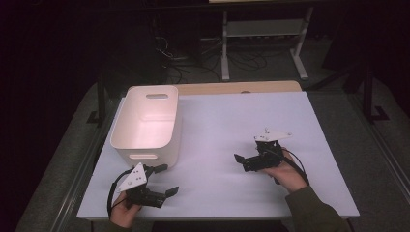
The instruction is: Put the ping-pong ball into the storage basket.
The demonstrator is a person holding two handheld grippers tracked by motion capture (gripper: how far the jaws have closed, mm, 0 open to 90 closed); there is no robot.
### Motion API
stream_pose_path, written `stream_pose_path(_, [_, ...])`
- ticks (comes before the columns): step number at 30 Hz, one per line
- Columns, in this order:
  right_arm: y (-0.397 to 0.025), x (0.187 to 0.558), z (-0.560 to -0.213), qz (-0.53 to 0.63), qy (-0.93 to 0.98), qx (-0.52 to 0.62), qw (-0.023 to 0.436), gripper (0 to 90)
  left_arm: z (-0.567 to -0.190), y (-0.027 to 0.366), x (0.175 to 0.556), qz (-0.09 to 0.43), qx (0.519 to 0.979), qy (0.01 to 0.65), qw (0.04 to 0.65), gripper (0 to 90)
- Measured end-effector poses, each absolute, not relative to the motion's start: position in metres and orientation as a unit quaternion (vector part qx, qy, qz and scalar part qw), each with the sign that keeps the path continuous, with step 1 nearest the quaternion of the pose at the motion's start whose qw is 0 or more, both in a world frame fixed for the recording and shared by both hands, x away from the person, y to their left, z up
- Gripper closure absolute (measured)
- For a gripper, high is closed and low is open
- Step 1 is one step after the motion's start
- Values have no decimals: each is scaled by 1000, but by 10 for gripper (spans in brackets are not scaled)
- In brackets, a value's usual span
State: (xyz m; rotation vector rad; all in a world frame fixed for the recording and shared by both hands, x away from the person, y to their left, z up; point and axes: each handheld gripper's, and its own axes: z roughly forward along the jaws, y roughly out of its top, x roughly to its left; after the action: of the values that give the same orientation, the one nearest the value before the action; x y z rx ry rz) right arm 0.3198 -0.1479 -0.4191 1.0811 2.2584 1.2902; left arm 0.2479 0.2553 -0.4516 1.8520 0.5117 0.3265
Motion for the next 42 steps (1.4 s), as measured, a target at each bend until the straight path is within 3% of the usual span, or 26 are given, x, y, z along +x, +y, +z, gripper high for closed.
stream_pose_path(42, [-210, 268, -441, 456, 757, 430, 184, 0, -452, 255, 248, 138, 787, 219, 560, 141])
